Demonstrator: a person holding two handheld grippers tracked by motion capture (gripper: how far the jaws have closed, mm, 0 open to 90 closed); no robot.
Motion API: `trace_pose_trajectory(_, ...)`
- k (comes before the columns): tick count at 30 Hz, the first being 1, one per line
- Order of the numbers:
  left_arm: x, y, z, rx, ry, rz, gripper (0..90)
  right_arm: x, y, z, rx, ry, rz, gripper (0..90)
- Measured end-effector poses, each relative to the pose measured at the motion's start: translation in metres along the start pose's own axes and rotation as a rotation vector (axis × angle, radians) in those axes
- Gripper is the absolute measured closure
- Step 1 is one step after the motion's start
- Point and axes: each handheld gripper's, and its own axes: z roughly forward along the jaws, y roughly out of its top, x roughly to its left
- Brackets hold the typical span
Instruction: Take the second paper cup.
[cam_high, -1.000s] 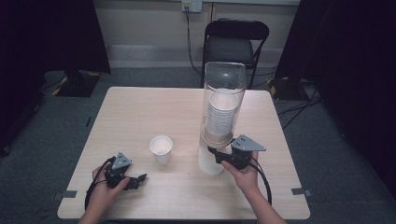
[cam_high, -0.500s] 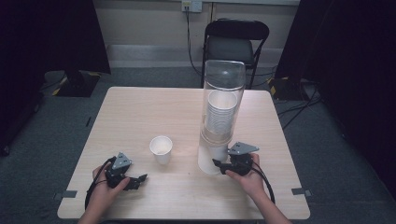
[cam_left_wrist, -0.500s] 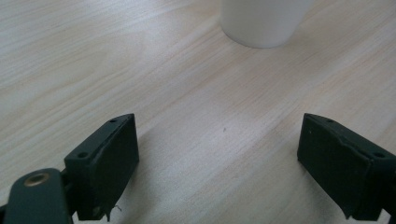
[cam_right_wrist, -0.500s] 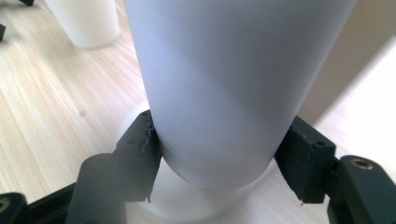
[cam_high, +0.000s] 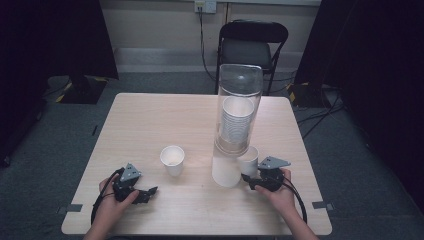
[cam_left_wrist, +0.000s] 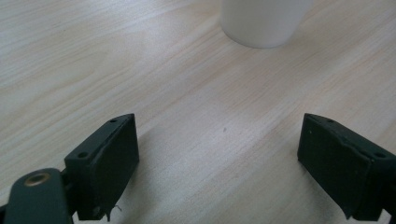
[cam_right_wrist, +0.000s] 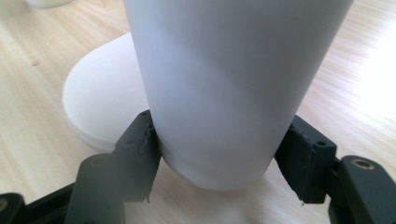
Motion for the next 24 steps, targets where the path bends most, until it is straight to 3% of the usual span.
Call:
trace_pose_trajectory(2,0.000,0.000,0.000,0.000,0.000,0.000,12.1,-0.006,-0.001,-0.001,0.000,-0.023,0.018,36.2)
trace_pose_trajectory(3,0.000,0.000,0.000,0.000,0.000,0.000,12.1,-0.013,-0.002,-0.001,-0.003,-0.041,0.068,36.0)
trace_pose_trajectory(6,0.000,0.000,0.000,0.000,0.000,0.000,12.1,-0.021,-0.004,-0.001,-0.008,-0.060,0.103,35.9)
trace_pose_trajectory(12,0.000,0.000,0.000,0.000,-0.001,-0.001,12.1,-0.041,-0.010,0.006,0.021,-0.144,0.171,35.6)
trace_pose_trajectory(15,0.000,0.000,0.000,0.000,-0.001,-0.001,12.0,-0.045,-0.010,0.008,0.026,-0.164,0.184,35.5)
trace_pose_trajectory(17,0.000,0.000,0.000,0.000,-0.001,-0.001,12.1,-0.048,-0.008,0.012,0.062,-0.182,0.177,35.2)
trace_pose_trajectory(24,0.000,0.000,0.000,0.000,-0.001,0.000,12.0,-0.056,-0.006,0.014,0.057,-0.197,0.216,33.1)
